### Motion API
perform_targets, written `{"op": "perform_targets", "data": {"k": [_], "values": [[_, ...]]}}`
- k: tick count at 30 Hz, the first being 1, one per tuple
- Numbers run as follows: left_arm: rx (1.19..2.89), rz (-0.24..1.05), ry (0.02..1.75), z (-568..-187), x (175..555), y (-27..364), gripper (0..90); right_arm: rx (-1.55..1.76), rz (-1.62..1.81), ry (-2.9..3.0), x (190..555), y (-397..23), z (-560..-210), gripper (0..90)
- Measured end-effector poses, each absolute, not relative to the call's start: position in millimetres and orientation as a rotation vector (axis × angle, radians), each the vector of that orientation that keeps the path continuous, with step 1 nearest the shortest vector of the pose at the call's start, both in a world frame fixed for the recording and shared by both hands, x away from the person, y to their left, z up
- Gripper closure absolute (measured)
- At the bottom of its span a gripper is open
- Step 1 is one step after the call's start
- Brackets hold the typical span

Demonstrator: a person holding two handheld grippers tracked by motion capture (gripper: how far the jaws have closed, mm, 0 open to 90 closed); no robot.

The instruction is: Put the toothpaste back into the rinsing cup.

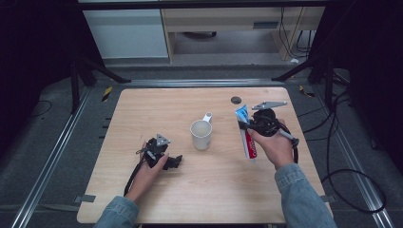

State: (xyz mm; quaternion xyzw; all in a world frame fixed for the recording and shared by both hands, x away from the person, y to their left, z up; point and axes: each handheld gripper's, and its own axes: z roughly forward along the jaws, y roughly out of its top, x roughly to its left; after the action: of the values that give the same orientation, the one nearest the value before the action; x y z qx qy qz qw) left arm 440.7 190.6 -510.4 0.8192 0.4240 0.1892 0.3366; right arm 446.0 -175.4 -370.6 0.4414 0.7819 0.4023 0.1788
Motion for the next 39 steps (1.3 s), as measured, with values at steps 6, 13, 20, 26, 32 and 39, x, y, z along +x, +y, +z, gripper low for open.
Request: {"op": "perform_targets", "data": {"k": [6,13,20,26,32,39], "values": [[2.136,0.493,1.105,-510.4,440.7,190.6,0.0,1.215,1.165,2.2,438.6,-162.1,-369.7,73.3],[2.135,0.495,1.106,-510.4,440.6,190.5,0.0,1.187,1.204,2.17,433.8,-151.0,-360.2,73.2],[2.132,0.493,1.107,-510.5,440.6,190.4,0.0,1.182,1.229,2.144,433.8,-146.6,-351.9,73.1],[2.134,0.496,1.104,-510.5,440.8,190.5,0.0,1.169,1.242,2.127,434.3,-143.2,-345.0,73.0],[2.134,0.496,1.104,-510.5,440.8,190.5,0.0,1.163,1.253,2.124,436.1,-138.8,-338.4,72.9],[2.135,0.496,1.104,-510.4,440.8,190.6,0.0,1.145,1.295,2.105,438.1,-134.1,-332.7,72.9]]}}
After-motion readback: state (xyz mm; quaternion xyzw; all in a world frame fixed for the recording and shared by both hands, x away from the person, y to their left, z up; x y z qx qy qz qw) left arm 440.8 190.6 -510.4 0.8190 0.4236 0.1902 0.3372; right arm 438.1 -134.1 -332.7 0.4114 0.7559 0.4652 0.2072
